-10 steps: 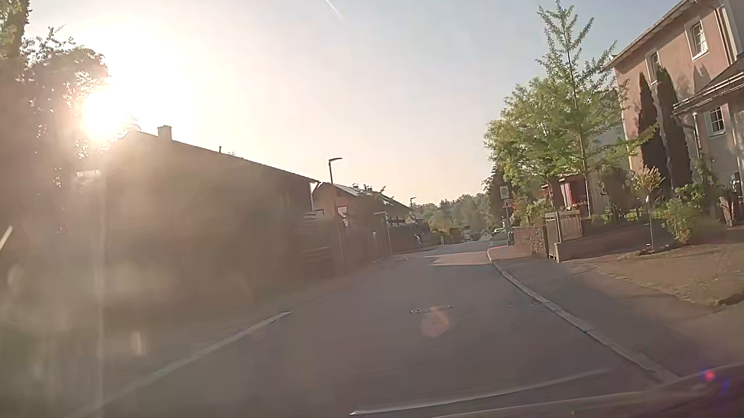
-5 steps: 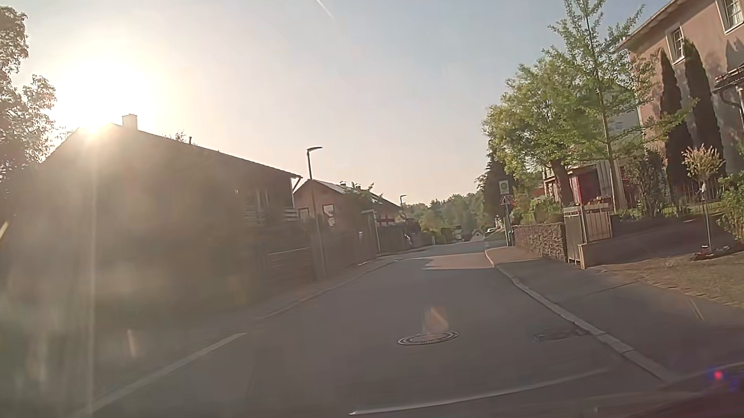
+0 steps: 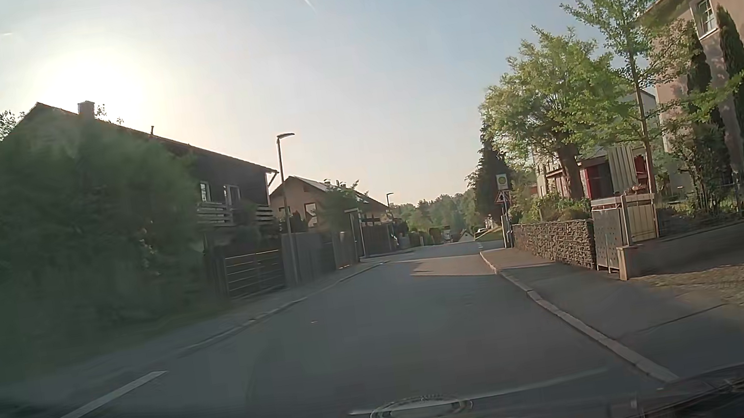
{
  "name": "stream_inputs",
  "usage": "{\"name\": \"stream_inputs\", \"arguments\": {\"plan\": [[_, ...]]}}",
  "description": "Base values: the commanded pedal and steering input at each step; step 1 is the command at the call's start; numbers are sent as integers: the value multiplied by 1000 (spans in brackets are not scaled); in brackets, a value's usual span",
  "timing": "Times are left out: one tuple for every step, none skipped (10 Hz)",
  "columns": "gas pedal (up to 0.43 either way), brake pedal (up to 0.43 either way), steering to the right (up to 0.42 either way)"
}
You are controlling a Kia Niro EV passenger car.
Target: Follow the waypoints while adhering to traffic rules and regulations
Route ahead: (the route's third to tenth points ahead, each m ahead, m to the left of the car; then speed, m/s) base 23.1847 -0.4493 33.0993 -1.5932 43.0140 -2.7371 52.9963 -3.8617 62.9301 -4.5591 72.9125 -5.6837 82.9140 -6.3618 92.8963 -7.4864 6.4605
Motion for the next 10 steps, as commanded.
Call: {"name": "stream_inputs", "arguments": {"plan": [[0, 0, 26], [0, 0, 22], [0, 0, 20], [0, 0, 20], [0, 0, 20], [0, 0, 20], [0, 0, 20], [0, 0, 20], [0, 0, 20], [0, 0, 20]]}}
